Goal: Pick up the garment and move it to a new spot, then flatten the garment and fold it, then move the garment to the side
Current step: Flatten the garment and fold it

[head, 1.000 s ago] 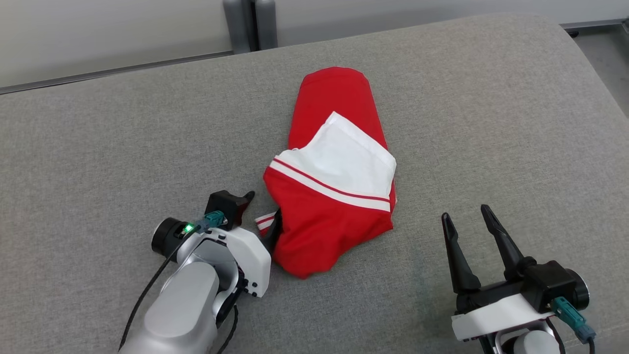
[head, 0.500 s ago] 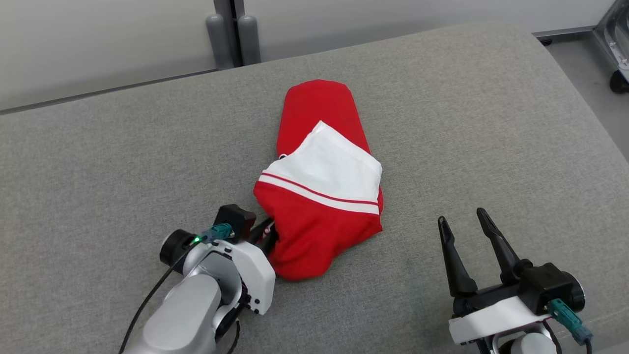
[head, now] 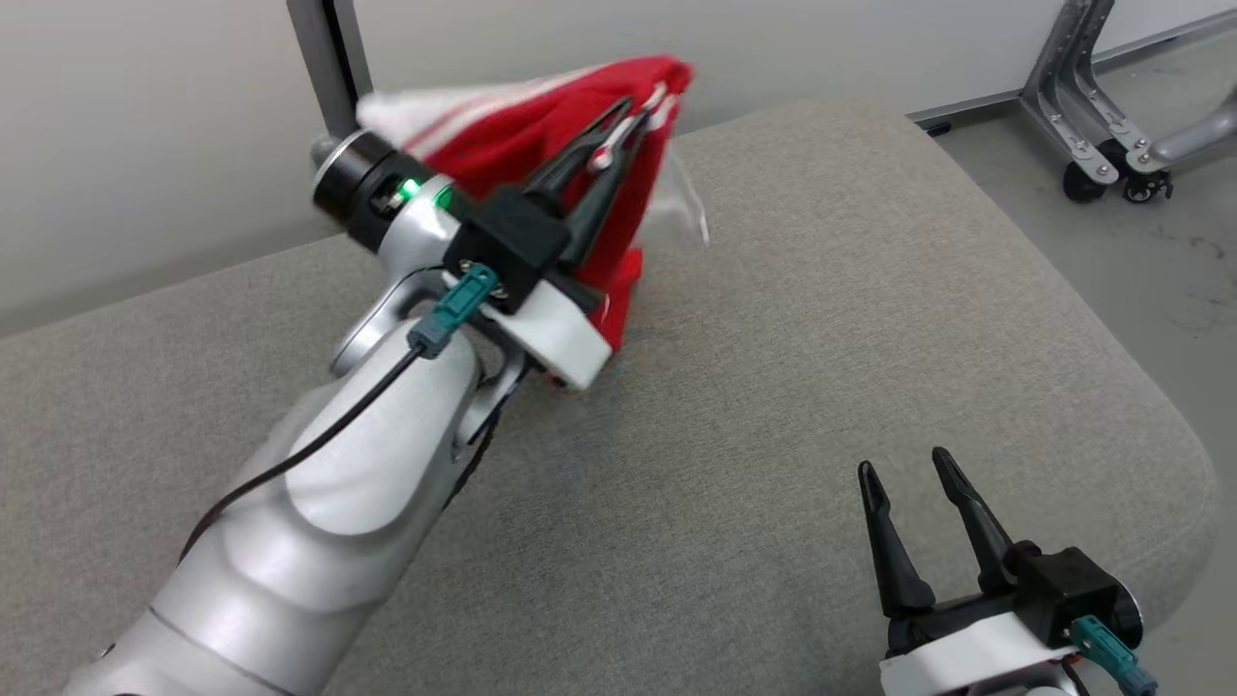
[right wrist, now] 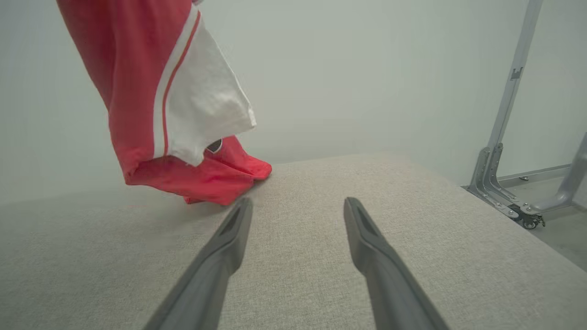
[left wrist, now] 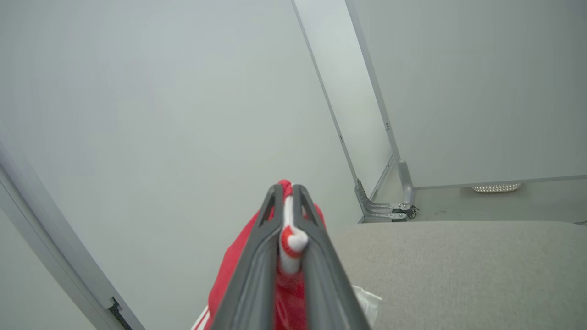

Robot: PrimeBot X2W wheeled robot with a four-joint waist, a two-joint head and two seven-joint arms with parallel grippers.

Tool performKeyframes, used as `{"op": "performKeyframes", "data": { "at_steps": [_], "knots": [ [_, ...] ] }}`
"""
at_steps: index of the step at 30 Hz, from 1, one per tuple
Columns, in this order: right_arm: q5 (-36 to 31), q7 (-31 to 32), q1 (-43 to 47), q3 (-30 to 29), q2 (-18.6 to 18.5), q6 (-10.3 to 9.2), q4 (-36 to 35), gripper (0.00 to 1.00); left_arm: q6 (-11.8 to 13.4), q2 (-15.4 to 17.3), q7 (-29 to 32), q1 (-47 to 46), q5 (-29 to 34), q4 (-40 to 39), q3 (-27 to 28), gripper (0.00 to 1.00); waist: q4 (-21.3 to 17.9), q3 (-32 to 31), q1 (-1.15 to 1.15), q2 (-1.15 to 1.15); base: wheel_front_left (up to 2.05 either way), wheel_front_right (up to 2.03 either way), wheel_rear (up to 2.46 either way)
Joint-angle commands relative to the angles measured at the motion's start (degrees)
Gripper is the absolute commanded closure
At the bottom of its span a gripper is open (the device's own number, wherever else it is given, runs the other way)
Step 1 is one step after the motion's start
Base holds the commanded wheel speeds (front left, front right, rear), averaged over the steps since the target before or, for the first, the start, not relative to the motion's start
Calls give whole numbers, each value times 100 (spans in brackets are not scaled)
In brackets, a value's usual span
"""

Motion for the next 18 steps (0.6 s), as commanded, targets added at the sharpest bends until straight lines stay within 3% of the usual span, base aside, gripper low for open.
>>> {"op": "performKeyframes", "data": {
  "at_steps": [1, 5, 10, 14, 18],
  "knots": [
    [5, -5, 55, -28, -8, -3, -29, 0, -19, -51, -42, -128, 101, -310, -33, 100, -85, -77, 0, 0, 0, 0, 0],
    [-21, -5, 59, -113, -6, -3, -62, 0, -40, 19, -30, 125, 180, -760, -67, 100, 1, -4, 0, 0, 0, 0, 0],
    [-61, -4, 15, -319, -9, -3, -156, 0, 64, 319, -34, 977, 165, -1125, -80, 100, 439, 324, 0, 0, 0, 0, 0],
    [-102, -5, -61, -452, -7, -3, -185, 0, -62, 711, -35, 1819, 88, -1168, -51, 100, 827, 621, 0, 0, 0, 0, 0],
    [-192, -5, -138, -493, -9, -3, -153, 0, -67, 866, -36, 2271, -30, -948, 282, 100, 1157, 768, 0, 0, 0, 0, 0]
  ]
}}
